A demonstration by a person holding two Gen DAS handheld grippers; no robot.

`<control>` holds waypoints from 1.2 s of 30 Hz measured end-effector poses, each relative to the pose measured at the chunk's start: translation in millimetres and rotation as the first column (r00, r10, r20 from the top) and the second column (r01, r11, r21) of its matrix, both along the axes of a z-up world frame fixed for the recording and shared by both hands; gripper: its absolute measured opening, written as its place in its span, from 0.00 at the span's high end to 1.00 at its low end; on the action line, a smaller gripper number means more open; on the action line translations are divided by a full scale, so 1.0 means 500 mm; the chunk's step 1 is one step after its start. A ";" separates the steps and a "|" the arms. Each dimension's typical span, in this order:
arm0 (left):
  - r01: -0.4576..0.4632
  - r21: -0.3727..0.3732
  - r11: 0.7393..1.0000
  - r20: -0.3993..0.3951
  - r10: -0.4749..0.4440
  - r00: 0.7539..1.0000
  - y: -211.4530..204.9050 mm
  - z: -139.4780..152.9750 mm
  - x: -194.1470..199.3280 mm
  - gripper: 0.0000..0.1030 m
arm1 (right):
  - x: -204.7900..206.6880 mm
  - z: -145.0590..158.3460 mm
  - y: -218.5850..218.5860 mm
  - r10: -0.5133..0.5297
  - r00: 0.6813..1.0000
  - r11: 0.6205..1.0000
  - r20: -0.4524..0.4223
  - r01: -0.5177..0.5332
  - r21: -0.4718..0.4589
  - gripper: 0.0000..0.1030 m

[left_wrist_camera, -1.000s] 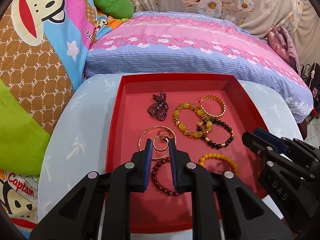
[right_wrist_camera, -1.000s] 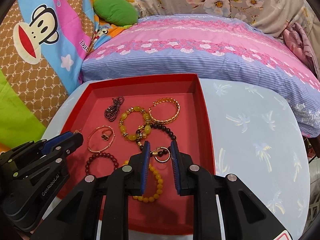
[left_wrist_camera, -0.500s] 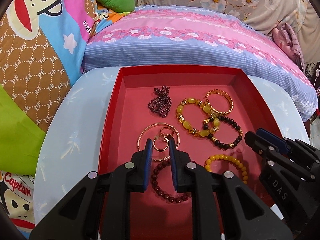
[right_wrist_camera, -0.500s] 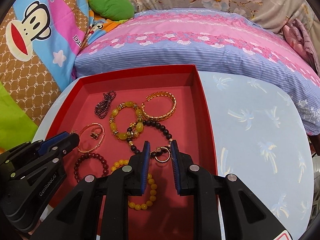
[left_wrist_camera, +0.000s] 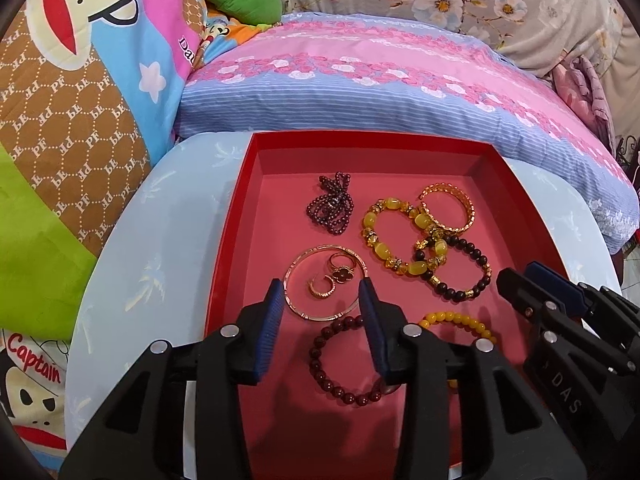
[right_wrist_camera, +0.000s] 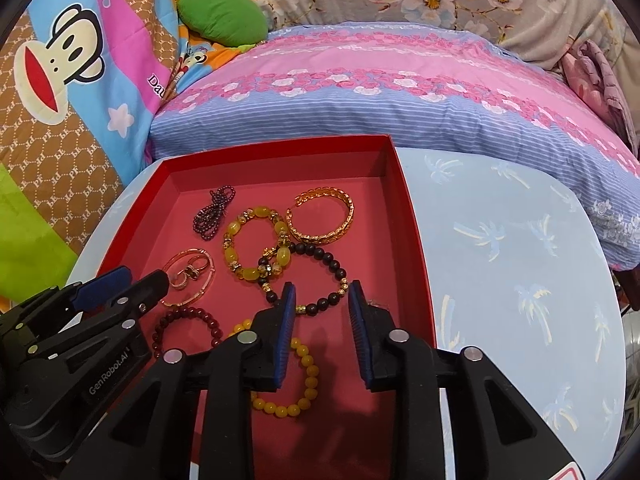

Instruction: Organize jewelry

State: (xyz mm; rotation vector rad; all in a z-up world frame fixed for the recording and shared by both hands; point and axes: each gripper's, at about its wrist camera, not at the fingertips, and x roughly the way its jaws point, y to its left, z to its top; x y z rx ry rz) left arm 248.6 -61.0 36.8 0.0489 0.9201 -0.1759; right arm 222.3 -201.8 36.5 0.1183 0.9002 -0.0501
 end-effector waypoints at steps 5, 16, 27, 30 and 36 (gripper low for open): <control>0.001 -0.010 1.000 0.010 -0.001 1.000 0.000 0.016 -0.016 0.58 | -0.022 0.017 0.012 0.011 1.000 1.000 0.015 -0.011 0.001 0.66; -0.024 -0.012 1.000 0.036 0.024 0.999 0.017 0.046 -0.085 0.51 | -0.094 0.058 0.026 -0.007 0.999 1.000 0.041 0.007 0.011 0.52; -0.044 -0.006 0.999 0.045 0.044 0.998 0.045 0.059 -0.164 0.37 | -0.177 0.083 0.038 -0.005 0.998 0.999 0.063 0.007 -0.042 0.39; -0.051 0.003 0.999 0.042 0.051 0.998 0.050 0.058 -0.181 0.33 | -0.197 0.085 0.042 -0.003 0.998 0.998 0.061 0.007 -0.055 0.36; -0.062 0.009 0.998 0.032 0.061 0.998 0.060 0.052 -0.213 0.30 | -0.226 0.084 0.050 0.007 0.999 0.998 0.052 -0.003 -0.069 0.33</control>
